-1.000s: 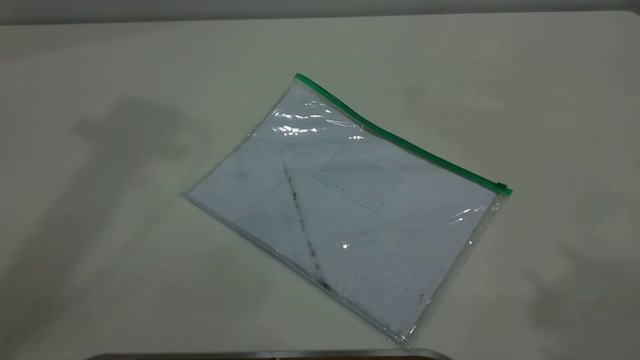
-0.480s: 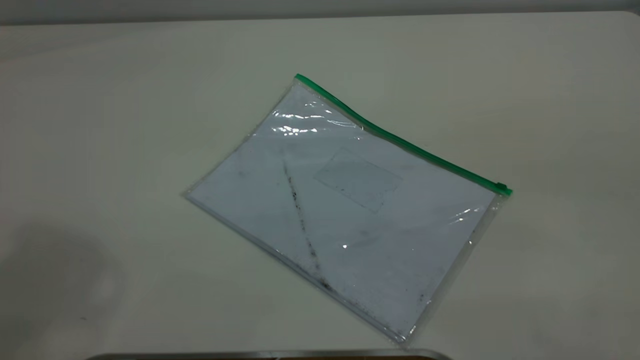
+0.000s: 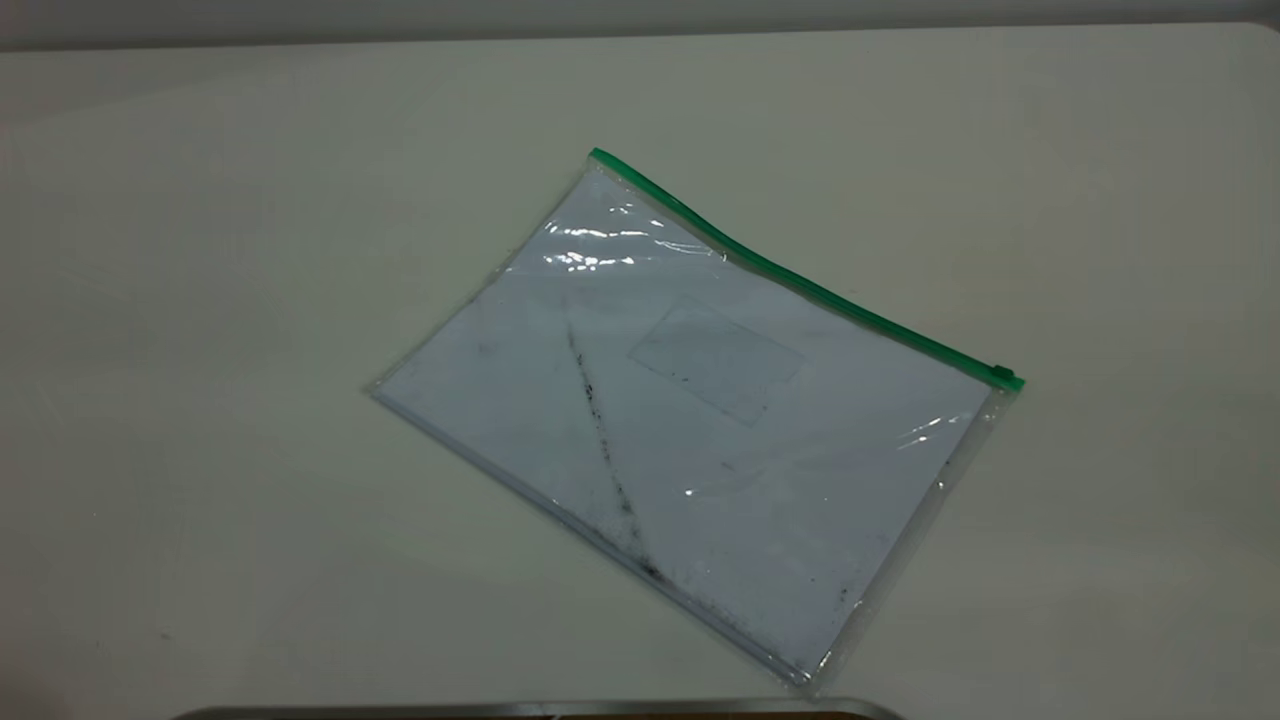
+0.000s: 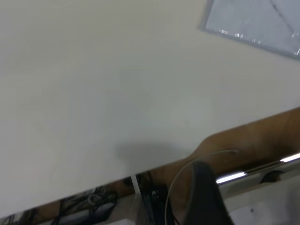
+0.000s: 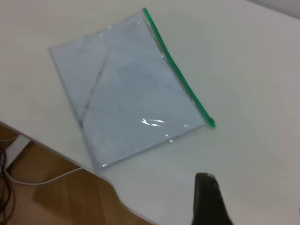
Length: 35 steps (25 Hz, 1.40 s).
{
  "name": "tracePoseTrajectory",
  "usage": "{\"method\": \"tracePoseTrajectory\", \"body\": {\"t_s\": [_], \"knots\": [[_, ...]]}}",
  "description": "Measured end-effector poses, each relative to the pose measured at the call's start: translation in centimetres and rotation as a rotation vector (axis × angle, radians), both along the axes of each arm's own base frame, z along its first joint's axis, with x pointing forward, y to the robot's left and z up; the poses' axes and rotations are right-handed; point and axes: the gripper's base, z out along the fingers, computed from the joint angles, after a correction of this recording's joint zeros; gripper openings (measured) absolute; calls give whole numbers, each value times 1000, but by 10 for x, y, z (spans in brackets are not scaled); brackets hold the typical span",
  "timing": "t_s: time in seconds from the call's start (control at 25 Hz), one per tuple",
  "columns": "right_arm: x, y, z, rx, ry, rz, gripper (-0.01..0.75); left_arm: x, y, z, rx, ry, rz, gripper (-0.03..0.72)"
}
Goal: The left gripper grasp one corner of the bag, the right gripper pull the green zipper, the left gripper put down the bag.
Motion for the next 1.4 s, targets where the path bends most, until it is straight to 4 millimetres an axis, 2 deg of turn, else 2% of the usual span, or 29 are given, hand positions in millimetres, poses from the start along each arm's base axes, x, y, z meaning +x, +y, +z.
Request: {"method": "tracePoseTrajectory", "body": {"t_s": [0.4,0.76,1.4], "knots": [[-9,-9,-9,4,-27,-104,495,-43,11,-34,-56,-51,-4,569],[-9,-10,-9,9,-26,-109,495,-59,15,-70,-62,-67,-24,569],[-9,-10,-8,11,-26,-110,495,-61,16,-72,-70,-95,-17,569]]}}
